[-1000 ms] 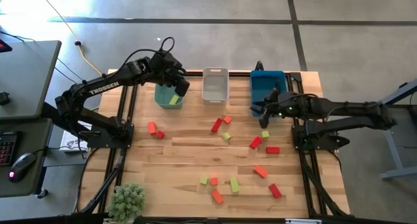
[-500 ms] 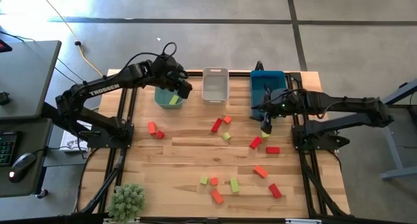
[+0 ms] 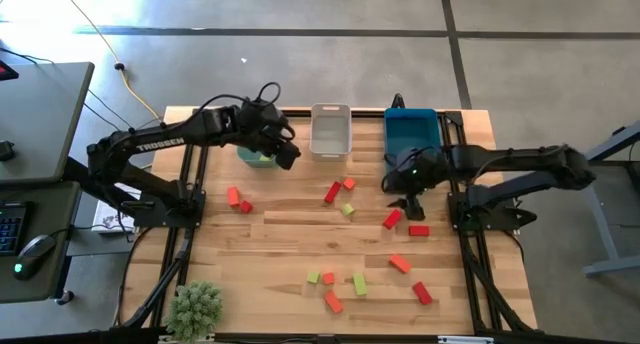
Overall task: Sort & place blocks by color
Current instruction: Put the red block into the blue bin
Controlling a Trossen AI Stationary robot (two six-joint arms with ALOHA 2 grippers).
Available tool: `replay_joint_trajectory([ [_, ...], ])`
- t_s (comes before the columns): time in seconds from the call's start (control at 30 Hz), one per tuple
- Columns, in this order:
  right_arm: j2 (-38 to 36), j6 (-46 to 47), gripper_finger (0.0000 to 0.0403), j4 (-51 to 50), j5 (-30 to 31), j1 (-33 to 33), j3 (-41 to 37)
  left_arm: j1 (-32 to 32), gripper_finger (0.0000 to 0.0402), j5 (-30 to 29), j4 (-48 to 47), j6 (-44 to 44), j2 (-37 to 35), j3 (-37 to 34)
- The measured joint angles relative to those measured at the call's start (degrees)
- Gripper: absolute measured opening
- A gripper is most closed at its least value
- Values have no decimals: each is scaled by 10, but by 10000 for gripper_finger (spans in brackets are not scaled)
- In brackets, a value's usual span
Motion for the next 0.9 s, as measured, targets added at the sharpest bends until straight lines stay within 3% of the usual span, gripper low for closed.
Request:
replay_joint_trajectory([
  [0.4, 128, -107, 206, -65, 21, 77, 0, -31, 188, -6, 0, -12, 0, 0],
  [0.9, 268, -109, 206, -66, 111, 113, 0, -33, 188, -34, 0, -15, 0, 0],
])
